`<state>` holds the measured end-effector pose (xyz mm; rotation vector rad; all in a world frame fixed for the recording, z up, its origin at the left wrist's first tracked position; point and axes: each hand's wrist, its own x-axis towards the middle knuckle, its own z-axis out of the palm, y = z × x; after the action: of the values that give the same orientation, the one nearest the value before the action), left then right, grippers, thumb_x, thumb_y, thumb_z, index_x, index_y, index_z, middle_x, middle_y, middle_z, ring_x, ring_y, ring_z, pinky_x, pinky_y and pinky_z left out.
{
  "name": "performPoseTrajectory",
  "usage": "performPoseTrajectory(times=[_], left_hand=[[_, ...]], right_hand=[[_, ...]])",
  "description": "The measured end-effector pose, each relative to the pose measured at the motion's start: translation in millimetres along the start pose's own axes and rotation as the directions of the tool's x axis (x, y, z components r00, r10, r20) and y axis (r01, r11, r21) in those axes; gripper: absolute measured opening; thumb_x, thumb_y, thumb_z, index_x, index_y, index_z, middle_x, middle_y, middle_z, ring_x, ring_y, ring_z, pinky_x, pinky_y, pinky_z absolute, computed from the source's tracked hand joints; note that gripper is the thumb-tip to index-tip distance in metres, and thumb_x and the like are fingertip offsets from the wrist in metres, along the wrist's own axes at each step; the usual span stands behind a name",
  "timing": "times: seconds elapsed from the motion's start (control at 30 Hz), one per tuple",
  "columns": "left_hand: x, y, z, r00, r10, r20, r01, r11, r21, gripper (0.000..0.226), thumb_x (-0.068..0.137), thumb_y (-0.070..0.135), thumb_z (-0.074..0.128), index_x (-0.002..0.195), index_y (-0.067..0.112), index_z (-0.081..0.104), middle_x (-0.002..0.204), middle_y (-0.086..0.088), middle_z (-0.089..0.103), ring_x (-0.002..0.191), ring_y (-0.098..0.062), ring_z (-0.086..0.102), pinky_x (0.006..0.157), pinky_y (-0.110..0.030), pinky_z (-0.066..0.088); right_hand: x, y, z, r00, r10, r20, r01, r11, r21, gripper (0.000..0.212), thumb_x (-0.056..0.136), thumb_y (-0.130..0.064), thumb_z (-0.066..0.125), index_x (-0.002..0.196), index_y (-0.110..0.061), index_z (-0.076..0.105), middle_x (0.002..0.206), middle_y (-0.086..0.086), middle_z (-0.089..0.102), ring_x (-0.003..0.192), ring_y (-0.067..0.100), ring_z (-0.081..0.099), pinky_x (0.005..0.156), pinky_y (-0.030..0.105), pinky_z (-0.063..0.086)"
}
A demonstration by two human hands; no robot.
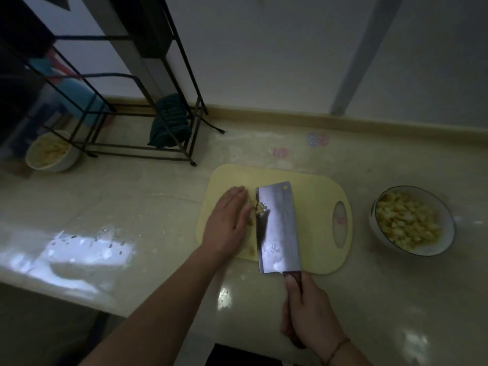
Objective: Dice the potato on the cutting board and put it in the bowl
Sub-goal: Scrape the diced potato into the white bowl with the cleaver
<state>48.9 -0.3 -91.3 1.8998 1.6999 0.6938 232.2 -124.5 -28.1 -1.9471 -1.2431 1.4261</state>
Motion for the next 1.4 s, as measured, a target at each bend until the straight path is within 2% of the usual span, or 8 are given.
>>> performPoseTrajectory(times=[0.17,0.33,0.57,0.67,0.83,0.97,1.13,1.4], left_hand=[[-16,27,15,0.999,-0.013,-0.042,0.005,0.984,-0.178,0.056,0.101,0.042,0.032,0.138,0.008,0.058,0.143,-0.007,0.056,0.132,0.001,0.037,0.111,-0.004,0.018],[-15,38,21,0.993,-0.106,-0.059,0.081,0.940,-0.332,0.061,0.099,0.045,0.030,0.141,0.009,0.055,0.146,-0.005,0.053,0.137,-0.013,0.044,0.115,-0.018,0.028],[-15,45,32,0.988,-0.132,-0.084,0.088,0.911,-0.402,0.059,0.100,0.042,0.033,0.138,0.004,0.057,0.142,-0.008,0.057,0.135,-0.017,0.049,0.115,-0.029,0.035],[-14,51,33,0.989,-0.124,-0.083,0.075,0.896,-0.437,0.058,0.100,0.041,0.034,0.136,0.003,0.059,0.138,-0.009,0.061,0.130,-0.020,0.054,0.111,-0.038,0.040],[-14,65,31,0.992,-0.108,-0.061,0.068,0.886,-0.459,0.061,0.099,0.046,0.033,0.138,0.006,0.057,0.141,-0.002,0.058,0.130,-0.003,0.050,0.110,-0.023,0.038],[-11,57,11,0.979,-0.185,-0.089,0.098,0.803,-0.588,0.052,0.103,0.040,0.032,0.136,0.010,0.058,0.138,0.003,0.058,0.124,0.014,0.048,0.104,-0.009,0.035],[-18,25,2,0.924,-0.380,-0.033,0.213,0.586,-0.782,0.041,0.097,0.048,0.038,0.119,0.027,0.065,0.128,-0.001,0.066,0.124,-0.013,0.060,0.113,-0.038,0.042],[-40,45,7,0.971,-0.228,0.065,0.216,0.733,-0.645,0.043,0.101,0.041,0.038,0.137,0.026,0.053,0.137,0.018,0.057,0.132,0.004,0.049,0.114,-0.024,0.038]], right_hand=[[-2,-9,10,0.999,-0.036,-0.010,0.035,0.996,-0.077,0.016,0.101,-0.020,0.043,0.086,-0.018,0.048,0.056,-0.013,0.048,0.037,0.000,0.046,0.049,0.004,0.037],[-1,-10,20,0.999,-0.038,-0.004,0.038,0.993,-0.112,0.015,0.101,-0.024,0.042,0.094,-0.015,0.052,0.071,0.002,0.065,0.049,-0.001,0.049,0.058,0.012,0.035],[-2,-13,24,0.997,-0.045,0.055,0.049,0.997,-0.062,0.016,0.102,-0.018,0.040,0.089,-0.012,0.049,0.049,-0.007,0.049,0.040,-0.007,0.053,0.046,0.006,0.036],[0,-7,28,0.999,-0.043,0.028,0.044,0.998,-0.040,0.025,0.099,-0.037,0.041,0.090,-0.017,0.053,0.053,0.002,0.059,0.041,0.002,0.053,0.053,0.021,0.048],[7,16,29,0.999,-0.031,0.021,0.031,0.999,-0.007,0.033,0.093,-0.052,0.041,0.082,-0.023,0.053,0.059,0.002,0.062,0.056,0.009,0.061,0.062,0.032,0.049],[7,12,23,0.990,0.010,0.138,-0.035,0.983,0.179,0.030,0.103,-0.028,0.037,0.091,-0.004,0.050,0.048,0.010,0.060,0.040,0.026,0.058,0.045,0.032,0.045],[7,10,22,0.986,0.012,0.167,-0.059,0.958,0.280,0.024,0.104,-0.020,0.036,0.090,-0.004,0.047,0.047,0.011,0.057,0.039,0.030,0.058,0.043,0.030,0.044],[10,15,22,0.985,-0.010,0.172,-0.038,0.961,0.273,0.024,0.104,-0.019,0.036,0.090,-0.001,0.045,0.048,0.012,0.058,0.039,0.027,0.058,0.043,0.027,0.044]])
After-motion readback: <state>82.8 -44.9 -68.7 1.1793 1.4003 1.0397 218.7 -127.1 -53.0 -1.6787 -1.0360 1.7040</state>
